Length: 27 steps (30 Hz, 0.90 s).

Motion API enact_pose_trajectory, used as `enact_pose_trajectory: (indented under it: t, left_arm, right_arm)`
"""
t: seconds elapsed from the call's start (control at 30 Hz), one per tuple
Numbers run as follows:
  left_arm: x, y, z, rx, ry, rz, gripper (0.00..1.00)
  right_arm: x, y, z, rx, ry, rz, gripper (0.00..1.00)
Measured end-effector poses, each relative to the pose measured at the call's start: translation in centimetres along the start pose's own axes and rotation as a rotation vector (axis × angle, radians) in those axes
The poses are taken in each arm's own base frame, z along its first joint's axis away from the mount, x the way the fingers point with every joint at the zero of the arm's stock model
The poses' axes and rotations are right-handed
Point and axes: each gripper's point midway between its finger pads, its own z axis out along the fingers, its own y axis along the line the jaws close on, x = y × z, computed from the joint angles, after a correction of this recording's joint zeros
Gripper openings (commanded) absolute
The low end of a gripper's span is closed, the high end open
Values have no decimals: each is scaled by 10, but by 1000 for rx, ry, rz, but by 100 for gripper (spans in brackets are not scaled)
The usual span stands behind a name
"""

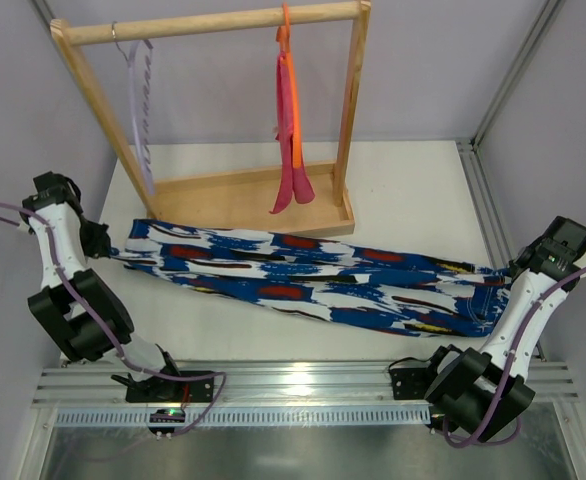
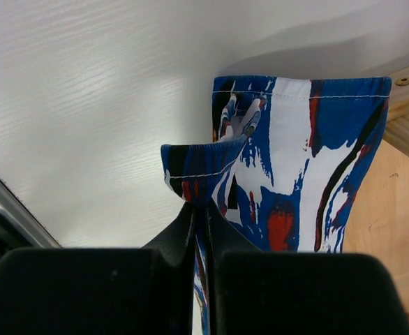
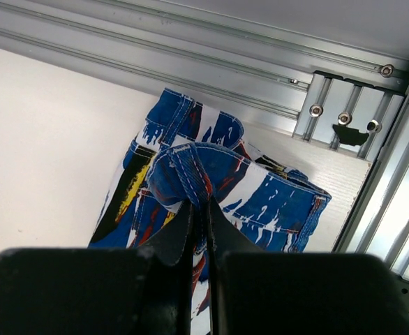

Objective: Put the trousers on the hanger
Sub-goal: Fold the trousers

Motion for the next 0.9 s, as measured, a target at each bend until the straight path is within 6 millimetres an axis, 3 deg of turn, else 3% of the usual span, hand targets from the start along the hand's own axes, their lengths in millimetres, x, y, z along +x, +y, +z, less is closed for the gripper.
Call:
enact_pose_trajectory:
  t: [0.4,0.9]
  left_arm:
    - [0,17,-22,-28,-94,-8,0]
    - [1,-24,19,22,26,-4,0]
  right_arm:
    - [-4,2,-4,-21,-27,3,4]
    - [-1,7,7,-16,1,2,4]
